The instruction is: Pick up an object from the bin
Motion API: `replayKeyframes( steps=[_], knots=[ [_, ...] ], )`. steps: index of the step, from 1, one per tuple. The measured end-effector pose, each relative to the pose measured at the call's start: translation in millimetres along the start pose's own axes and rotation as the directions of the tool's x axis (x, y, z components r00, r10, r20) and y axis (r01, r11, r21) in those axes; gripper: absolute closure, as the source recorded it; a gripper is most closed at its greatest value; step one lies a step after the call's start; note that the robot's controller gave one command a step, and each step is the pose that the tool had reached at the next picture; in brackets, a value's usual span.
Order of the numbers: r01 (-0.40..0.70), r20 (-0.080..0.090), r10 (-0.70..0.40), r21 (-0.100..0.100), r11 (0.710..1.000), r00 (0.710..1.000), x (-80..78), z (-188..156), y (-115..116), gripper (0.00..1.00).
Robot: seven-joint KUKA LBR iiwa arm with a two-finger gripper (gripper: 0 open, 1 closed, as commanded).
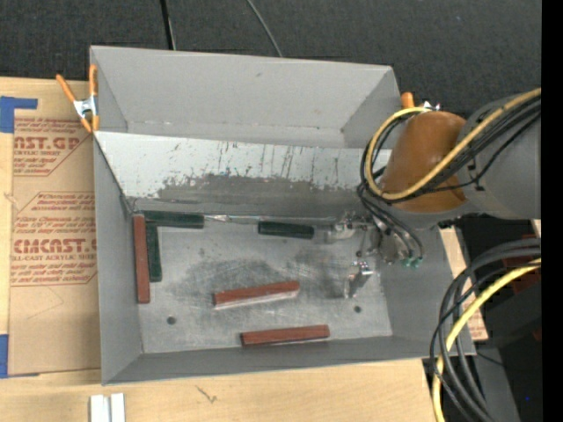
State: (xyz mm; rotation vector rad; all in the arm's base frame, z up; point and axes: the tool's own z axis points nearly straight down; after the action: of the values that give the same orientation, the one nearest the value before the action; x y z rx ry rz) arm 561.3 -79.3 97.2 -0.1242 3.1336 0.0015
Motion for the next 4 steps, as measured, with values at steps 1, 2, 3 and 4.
replayKeyframes(
  steps=[1,2,3,4],
  knots=[
    [-0.002,0.005,0.002,0.003,1.000,1.000,-33.3,20,47,1.00],
    [-0.002,0.005,0.002,0.002,1.000,1.000,-32.1,23,47,0.00],
    [-0.003,0.005,0.003,0.002,1.000,1.000,-32.2,23,47,0.00],
    [0.301,0.002,-0.301,0.001,0.954,0.954,32.1,19,118,1.00]
  ],
)
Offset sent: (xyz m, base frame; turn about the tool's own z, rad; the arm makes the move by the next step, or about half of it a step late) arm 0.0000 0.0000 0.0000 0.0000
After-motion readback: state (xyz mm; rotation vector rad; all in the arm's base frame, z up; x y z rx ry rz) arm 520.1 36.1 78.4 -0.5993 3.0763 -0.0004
